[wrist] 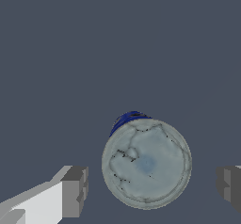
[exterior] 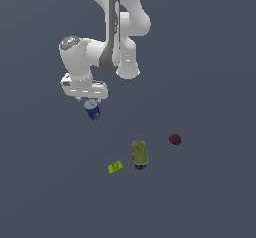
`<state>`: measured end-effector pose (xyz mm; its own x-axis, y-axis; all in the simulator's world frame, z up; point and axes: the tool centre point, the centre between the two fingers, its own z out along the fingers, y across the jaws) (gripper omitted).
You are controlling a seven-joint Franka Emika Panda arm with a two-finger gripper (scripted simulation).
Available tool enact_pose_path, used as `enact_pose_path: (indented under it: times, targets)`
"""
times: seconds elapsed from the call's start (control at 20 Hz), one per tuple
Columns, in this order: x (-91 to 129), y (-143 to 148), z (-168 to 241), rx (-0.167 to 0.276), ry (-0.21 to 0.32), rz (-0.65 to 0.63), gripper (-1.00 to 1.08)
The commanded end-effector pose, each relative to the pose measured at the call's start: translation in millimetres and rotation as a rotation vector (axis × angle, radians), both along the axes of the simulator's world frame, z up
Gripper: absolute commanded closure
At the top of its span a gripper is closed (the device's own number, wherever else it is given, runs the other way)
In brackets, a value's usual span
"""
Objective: Pick up a designated object from a clutter of objects.
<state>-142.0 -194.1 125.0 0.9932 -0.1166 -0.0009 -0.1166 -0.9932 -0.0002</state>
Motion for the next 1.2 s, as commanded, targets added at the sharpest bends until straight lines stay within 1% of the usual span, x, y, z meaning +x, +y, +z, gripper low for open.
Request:
enact_pose_path:
  times: [0.0,0.25,0.65,0.95,1.0,1.15]
  targets:
    - [0.0,0.1,-0.8,0.0,0.0,0.0,-0.92]
    - [-0.9,-0.2,-12.0,-0.001,0.0,0.0,-0.92]
    - [-2.0,-0.6,-43.8,-0.002,0.0,0.0,-0.92]
    - [-1.4,-0.6,-50.8,-0.001,-0.001,0.0,-0.92]
    - [-1.4,-0.6,-50.8,-0.001,-0.001,0.0,1.08]
    - [-1.4,-0.6,-50.8,-0.001,-0.001,0.0,1.08]
